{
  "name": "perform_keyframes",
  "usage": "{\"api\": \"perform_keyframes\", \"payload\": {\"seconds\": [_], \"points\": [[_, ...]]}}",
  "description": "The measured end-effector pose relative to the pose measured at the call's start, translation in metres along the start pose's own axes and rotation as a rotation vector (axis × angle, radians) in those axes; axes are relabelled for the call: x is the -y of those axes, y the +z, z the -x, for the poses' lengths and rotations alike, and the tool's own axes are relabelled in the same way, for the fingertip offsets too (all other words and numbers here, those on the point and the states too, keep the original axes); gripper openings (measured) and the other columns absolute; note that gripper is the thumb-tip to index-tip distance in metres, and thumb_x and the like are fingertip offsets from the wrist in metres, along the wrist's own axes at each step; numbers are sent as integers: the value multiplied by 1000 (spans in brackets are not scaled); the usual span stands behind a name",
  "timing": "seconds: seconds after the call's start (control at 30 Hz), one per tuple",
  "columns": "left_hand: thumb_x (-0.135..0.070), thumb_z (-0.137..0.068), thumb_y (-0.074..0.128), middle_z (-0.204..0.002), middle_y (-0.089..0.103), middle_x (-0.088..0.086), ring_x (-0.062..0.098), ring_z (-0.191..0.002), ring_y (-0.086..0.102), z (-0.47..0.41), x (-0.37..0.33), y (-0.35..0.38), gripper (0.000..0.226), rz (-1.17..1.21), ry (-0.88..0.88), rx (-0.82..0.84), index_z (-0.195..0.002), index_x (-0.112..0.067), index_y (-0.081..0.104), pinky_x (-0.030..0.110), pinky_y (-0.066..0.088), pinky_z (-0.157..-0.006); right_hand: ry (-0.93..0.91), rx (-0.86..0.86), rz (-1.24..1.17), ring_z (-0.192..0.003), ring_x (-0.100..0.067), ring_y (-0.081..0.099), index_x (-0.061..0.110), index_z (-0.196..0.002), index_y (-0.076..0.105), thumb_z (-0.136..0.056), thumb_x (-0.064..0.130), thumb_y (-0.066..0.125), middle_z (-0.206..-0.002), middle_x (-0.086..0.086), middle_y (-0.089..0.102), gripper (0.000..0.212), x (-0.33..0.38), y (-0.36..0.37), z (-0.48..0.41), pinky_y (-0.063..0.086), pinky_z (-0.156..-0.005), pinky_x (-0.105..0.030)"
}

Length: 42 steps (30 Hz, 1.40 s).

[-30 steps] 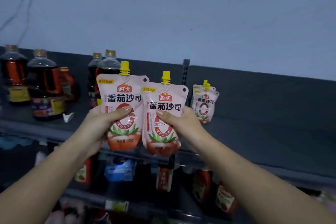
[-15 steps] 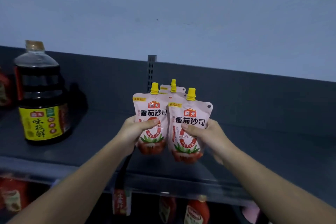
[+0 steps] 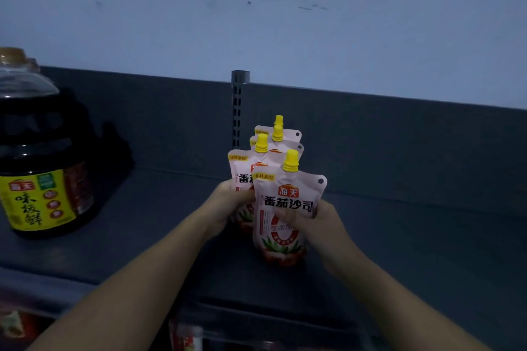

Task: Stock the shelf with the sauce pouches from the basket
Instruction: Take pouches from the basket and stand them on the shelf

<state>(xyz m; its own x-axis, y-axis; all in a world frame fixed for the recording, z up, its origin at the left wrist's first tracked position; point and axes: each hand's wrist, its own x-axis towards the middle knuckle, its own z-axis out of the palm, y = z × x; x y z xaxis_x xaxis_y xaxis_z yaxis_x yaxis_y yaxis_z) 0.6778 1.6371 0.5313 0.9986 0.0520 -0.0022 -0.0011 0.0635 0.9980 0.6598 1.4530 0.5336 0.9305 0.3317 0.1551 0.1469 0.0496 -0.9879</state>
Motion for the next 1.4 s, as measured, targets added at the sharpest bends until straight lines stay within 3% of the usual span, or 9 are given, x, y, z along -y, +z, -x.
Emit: {"api": "perform_keyframes", "payload": {"seconds": [0.1, 0.23, 0.43, 0.63, 0.77, 1.0, 1.13, 1.23, 1.4], "points": [[-8, -83, 64, -91, 72, 5, 16, -82, 68, 3, -5, -9, 10, -249, 13, 71, -93, -10, 66, 23, 52, -66, -6, 31, 8, -90, -14, 71, 16, -99, 67, -79, 8, 69, -95, 0, 75, 21, 1, 2, -1, 58, -75, -25], [-1, -79, 67, -93, 69, -1, 9, -84, 67, 12, -4, -25, 26, -424, 24, 113, -102, -13, 63, 13, 52, -60, 61, 132, 177, -92, -6, 68, 26, -104, 59, -79, 5, 70, -101, 7, 71, 35, 0, -9, 7, 55, -72, -17], [-1, -77, 70, -102, 71, 3, 15, -96, 66, 8, 7, -20, 28, -488, 185, 17, -104, -7, 66, 25, 54, -79, 77, 138, 295, -97, -3, 63, 29, -106, 53, -74, 0, 73, -105, 11, 66, 48, -5, -10, 14, 54, -79, -17], [2, -77, 70, -104, 71, 9, 22, -99, 66, -5, 13, -8, 30, -475, 209, -52, -106, -5, 66, 40, 54, -88, 56, 149, 375, -102, -7, 62, 36, -99, 51, -70, 0, 77, -105, 11, 66, 53, -7, -9, 11, 53, -86, -22], [8, -79, 64, -101, 67, 4, 22, -101, 64, -9, 13, -6, 35, -423, 190, -48, -112, -5, 62, 38, 54, -88, 57, 125, 385, -109, -13, 61, 33, -105, 53, -70, 2, 77, -115, 4, 66, 53, -10, -8, 9, 52, -95, -35], [7, -80, 63, -113, 66, 10, 22, -106, 61, -5, 18, -5, 37, -370, 150, -58, -115, -6, 60, 40, 52, -92, 81, 115, 357, -108, -13, 62, 33, -104, 55, -69, 1, 77, -113, 5, 67, 52, -13, -7, 8, 53, -94, -37], [9, -81, 60, -110, 67, 13, 25, -103, 63, -5, 17, 0, 31, -421, 157, -105, -109, -3, 61, 43, 53, -89, 90, 121, 355, -108, -14, 62, 29, -110, 54, -70, 1, 76, -114, 5, 66, 53, -12, -7, 6, 53, -93, -35], [8, -80, 60, -104, 69, 14, 27, -99, 64, -6, 17, 3, 27, -469, 151, -156, -106, 0, 63, 45, 54, -86, 84, 135, 352, -100, -8, 62, 31, -105, 54, -71, 1, 75, -105, 11, 66, 50, -10, -8, 7, 55, -84, -24], [1, -83, 60, -97, 67, 11, 22, -87, 61, -7, 17, 9, 19, -584, 169, -238, -102, 0, 64, 27, 50, -66, 82, 125, 347, -102, -9, 62, 28, -108, 55, -71, 1, 75, -108, 9, 66, 50, -12, -7, 8, 55, -84, -24]]}}
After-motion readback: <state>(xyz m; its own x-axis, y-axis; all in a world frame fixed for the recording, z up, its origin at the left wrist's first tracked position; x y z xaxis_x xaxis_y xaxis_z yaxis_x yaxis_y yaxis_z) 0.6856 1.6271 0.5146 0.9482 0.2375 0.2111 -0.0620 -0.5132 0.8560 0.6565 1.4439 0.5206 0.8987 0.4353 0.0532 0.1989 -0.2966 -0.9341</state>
